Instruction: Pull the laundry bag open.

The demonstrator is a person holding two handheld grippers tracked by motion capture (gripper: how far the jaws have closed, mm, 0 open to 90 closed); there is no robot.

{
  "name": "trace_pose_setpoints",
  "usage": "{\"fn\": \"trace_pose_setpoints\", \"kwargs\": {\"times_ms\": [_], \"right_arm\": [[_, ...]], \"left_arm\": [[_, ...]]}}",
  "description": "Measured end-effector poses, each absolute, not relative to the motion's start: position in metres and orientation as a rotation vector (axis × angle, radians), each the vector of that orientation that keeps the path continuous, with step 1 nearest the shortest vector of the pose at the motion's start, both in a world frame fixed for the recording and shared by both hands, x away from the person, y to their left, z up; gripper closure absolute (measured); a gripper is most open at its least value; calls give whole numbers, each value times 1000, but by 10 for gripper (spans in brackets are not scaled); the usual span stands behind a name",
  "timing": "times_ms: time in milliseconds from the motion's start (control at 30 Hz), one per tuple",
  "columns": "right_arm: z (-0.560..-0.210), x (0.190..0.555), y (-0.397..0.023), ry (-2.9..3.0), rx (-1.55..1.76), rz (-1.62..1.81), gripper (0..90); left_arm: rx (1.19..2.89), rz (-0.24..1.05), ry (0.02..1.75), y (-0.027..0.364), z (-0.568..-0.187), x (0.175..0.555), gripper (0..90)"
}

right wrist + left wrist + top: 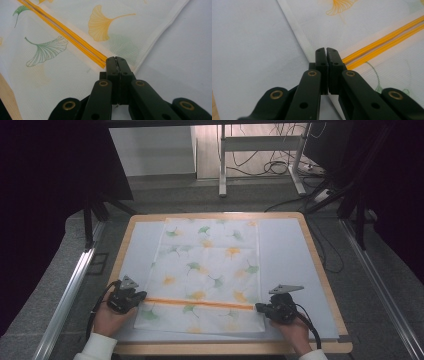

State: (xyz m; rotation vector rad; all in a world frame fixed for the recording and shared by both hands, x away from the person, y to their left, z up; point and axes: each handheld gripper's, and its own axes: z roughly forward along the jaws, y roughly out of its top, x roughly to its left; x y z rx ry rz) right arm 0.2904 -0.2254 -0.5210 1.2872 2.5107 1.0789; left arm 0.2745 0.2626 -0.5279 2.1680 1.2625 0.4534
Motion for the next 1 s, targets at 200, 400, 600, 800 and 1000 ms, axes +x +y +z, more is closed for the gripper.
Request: {"fn": "trace_pose_setpoints", "kwargs": {"times_ms": [200, 400, 600, 800, 1000], "right_arm": [[-517, 288, -225, 2490, 1266, 1112, 895], [-508, 284, -231, 2441, 1188, 1183, 826], [-503, 284, -249, 2363, 1194, 1204, 652], [-500, 286, -273, 2299, 1185, 1172, 533], [-503, 290, -295, 2241, 1274, 1157, 482]], "left_arm": [[2080, 489, 1249, 269, -524, 267, 805], [2024, 477, 1255, 270, -521, 267, 686], [1895, 535, 1263, 275, -511, 261, 514], [1924, 571, 1280, 279, -518, 257, 388], [1904, 573, 1319, 291, -524, 254, 346]]}}
